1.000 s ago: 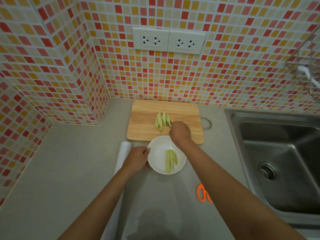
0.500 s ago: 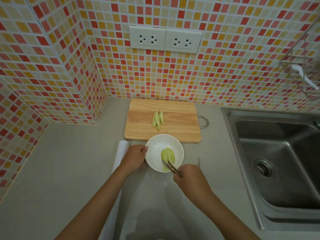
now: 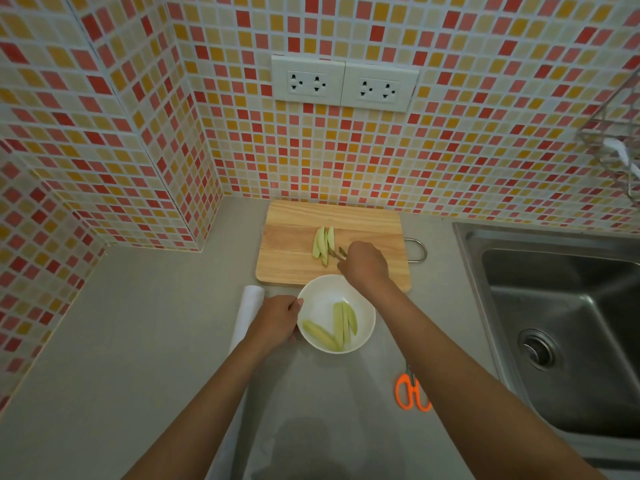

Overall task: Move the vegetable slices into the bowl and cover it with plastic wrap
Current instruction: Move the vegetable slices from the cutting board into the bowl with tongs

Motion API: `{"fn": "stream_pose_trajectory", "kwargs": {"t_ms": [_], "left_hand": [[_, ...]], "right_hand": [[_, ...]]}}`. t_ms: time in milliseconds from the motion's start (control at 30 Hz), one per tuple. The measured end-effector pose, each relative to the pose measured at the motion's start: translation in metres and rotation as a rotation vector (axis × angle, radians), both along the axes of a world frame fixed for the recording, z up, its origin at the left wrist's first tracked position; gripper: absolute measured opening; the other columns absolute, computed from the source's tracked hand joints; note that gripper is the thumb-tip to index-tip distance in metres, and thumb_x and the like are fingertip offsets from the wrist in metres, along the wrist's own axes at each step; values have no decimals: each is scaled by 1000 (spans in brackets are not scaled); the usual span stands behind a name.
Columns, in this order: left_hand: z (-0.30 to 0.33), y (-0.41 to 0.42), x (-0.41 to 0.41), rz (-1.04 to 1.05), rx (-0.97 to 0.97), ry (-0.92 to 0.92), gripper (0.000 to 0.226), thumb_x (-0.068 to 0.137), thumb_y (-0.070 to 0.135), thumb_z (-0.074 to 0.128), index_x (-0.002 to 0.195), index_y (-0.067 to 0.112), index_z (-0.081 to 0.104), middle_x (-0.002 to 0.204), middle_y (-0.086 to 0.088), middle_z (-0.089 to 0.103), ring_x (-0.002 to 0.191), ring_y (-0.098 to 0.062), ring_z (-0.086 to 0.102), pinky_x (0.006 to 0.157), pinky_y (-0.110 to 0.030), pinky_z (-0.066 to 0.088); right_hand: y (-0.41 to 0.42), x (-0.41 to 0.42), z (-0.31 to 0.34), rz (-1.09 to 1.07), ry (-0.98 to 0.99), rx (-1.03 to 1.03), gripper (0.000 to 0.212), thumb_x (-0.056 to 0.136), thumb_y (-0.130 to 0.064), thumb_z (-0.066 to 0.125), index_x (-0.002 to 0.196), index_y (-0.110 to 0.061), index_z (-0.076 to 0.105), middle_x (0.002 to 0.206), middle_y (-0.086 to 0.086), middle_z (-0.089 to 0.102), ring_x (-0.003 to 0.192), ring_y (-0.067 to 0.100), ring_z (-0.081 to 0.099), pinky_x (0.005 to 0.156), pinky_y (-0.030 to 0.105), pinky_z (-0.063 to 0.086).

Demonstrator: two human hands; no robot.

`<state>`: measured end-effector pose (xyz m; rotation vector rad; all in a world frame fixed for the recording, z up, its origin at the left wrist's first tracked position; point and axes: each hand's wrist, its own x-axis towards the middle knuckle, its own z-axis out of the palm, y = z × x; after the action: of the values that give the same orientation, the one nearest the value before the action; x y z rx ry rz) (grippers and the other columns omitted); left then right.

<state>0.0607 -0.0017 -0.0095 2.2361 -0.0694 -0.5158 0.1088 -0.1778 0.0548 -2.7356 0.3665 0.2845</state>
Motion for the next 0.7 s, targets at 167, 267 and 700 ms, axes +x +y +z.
{"fn": "stream_pose_trajectory", "kwargs": {"t_ms": [167,267,700], "left_hand": [[0,0,0,4,-4,10,43,102,30,35,84,3,65,62,-2,64,49,-13,59,57,-26,48],[0,0,1,5,1,15,44,102,29,36,83,2,65,58,0,62,49,-13,59,59,-27,48],[-2,-1,3,15,8,21,44,101,29,37,91,-3,67,62,-6,65,48,-14,60,57,-28,47]], "right_hand": [[4,14,-9,-17,12,-19,20,87,-4,53,68,-7,50,76,5,55,71,24,50,57,27,36],[0,3,-3,-29,-31,43,37,87,-4,51,55,-12,36,58,0,39,63,22,47,44,26,23],[4,-140,8,9,57,96,27,88,-19,51,64,-6,46,63,7,45,64,23,46,54,27,30]]}}
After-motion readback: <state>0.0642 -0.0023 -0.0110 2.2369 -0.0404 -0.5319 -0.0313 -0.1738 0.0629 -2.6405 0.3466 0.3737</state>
